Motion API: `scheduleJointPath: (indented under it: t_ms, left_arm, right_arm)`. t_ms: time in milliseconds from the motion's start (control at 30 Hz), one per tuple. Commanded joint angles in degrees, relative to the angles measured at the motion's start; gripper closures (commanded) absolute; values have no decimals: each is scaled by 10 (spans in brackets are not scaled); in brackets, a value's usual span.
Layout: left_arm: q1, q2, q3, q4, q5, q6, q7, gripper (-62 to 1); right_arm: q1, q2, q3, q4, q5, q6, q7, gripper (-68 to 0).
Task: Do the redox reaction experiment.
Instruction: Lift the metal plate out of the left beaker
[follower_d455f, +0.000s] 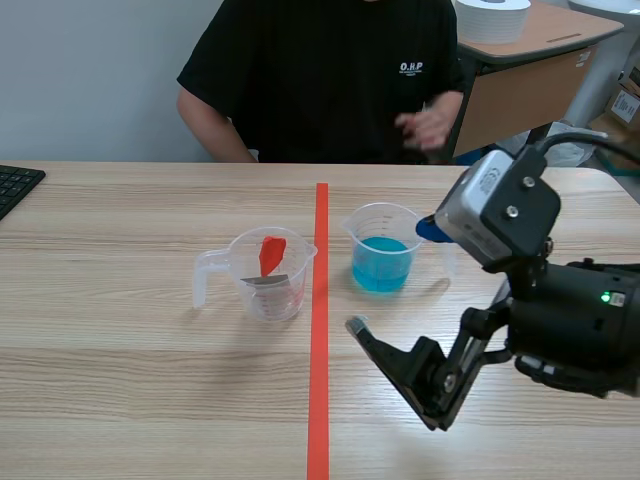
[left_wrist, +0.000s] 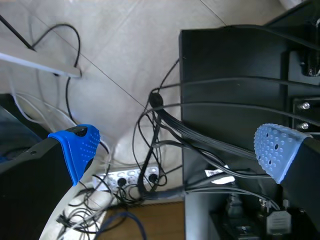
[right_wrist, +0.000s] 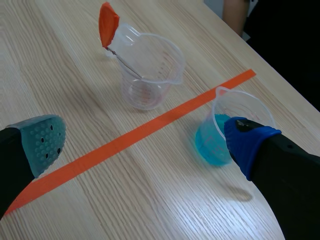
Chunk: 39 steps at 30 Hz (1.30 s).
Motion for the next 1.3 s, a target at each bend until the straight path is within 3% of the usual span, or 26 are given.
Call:
scheduleJointPath:
  t_ms: [0,200,633,833,1067,1267]
  left_arm:
    - [6,-9,-4,6,-3,1,-7,-623]
    - [6,-11,-4,6,-3,0,-6,-623]
    - [6,-11,-4,6,-3,1,-6,-623]
    - [6,-11,-4,5,-3,1,-6,-623]
    - [6,-11,-4,5,-3,0,-6,-623]
    - [6,-11,-4,5,-3,0,-6,-623]
  right_arm:
    - [24,3,-7,-16,1,0,28,-679]
    - [94,2,-69,-70,-1,5,104,-679]
    - [226,-56,-172,-190,-52,4,172,-679]
    - [255,-70,-188,-235,-61,4,215,-535]
    - [265,-70,-188,-241,-61,5,238,-345]
    - [266,-72,-188,-241,-63,5,237,-254]
